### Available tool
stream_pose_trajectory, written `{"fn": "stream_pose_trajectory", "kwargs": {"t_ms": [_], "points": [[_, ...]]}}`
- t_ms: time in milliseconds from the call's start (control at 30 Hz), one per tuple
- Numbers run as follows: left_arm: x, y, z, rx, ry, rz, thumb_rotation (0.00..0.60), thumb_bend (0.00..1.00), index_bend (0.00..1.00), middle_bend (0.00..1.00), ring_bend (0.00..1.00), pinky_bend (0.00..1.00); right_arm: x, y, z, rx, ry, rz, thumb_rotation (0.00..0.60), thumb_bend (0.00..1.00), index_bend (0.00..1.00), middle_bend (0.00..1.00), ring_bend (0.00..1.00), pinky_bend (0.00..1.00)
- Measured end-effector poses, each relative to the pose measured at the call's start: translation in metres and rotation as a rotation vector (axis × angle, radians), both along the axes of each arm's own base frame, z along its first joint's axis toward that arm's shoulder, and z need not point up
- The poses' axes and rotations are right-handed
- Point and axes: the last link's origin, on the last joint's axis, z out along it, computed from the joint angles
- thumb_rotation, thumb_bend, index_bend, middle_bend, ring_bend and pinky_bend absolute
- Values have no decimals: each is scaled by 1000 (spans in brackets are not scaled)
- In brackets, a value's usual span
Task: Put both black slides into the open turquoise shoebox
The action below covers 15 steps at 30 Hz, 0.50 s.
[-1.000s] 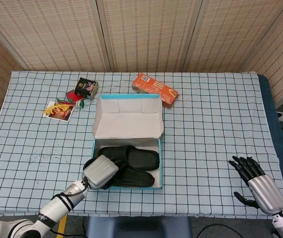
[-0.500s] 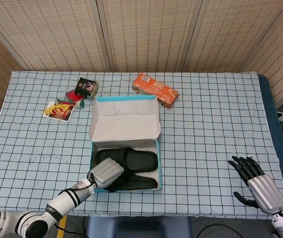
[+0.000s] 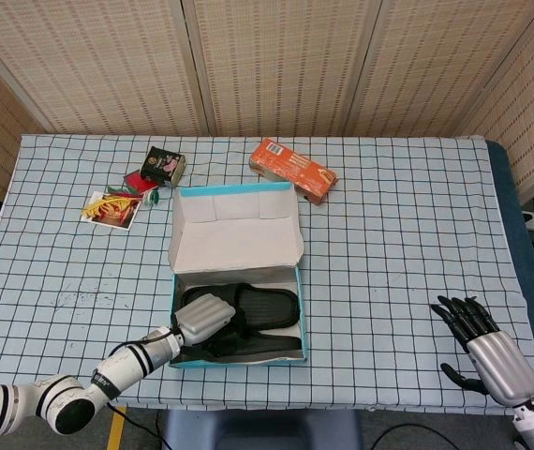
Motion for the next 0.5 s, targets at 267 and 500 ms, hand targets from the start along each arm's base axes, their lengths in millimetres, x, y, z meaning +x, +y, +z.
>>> {"fn": "stream_pose_trajectory", "kwargs": {"t_ms": [267,500], "points": [[-21,8,-20,-41,21,48,600,688,835,897,782,610,0,-1,-1,-1,3,-3,600,173,0,0,0,0],[-31,13,-27,-62,27,82,600,688,837,886,780,607,0,-1,-1,-1,7,-4,600,172,0,0,0,0]]}}
